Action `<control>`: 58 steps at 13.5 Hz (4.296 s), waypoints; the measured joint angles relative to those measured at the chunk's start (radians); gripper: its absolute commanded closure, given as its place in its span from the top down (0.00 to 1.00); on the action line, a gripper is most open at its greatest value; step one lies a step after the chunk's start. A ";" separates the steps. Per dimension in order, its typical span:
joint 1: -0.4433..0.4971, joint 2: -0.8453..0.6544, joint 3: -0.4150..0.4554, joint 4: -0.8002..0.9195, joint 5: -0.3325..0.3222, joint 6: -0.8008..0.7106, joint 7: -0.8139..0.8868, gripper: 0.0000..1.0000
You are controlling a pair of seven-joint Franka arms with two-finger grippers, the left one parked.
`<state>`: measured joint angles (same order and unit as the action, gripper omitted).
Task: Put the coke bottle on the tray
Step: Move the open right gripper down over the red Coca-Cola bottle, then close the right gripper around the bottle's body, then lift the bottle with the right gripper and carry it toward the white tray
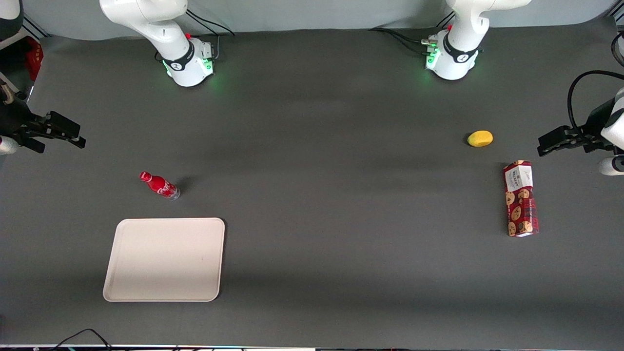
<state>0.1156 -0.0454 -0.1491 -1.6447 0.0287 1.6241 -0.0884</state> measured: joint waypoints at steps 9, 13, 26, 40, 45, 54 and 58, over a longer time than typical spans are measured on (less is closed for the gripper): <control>-0.001 0.016 0.000 -0.024 0.000 0.008 0.007 1.00; -0.002 0.042 0.000 -0.159 0.000 0.175 0.007 1.00; -0.001 0.130 0.001 -0.558 -0.001 0.631 0.007 1.00; 0.004 0.133 0.012 -0.659 -0.001 0.753 0.007 0.05; 0.004 0.132 0.016 -0.657 -0.001 0.753 0.007 0.00; 0.004 -0.019 0.025 -0.375 -0.003 0.265 0.005 0.00; -0.003 0.001 0.022 -0.085 -0.028 0.033 -0.047 0.00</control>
<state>0.1127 -0.0447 -0.1272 -1.7301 0.0004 1.6571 -0.1355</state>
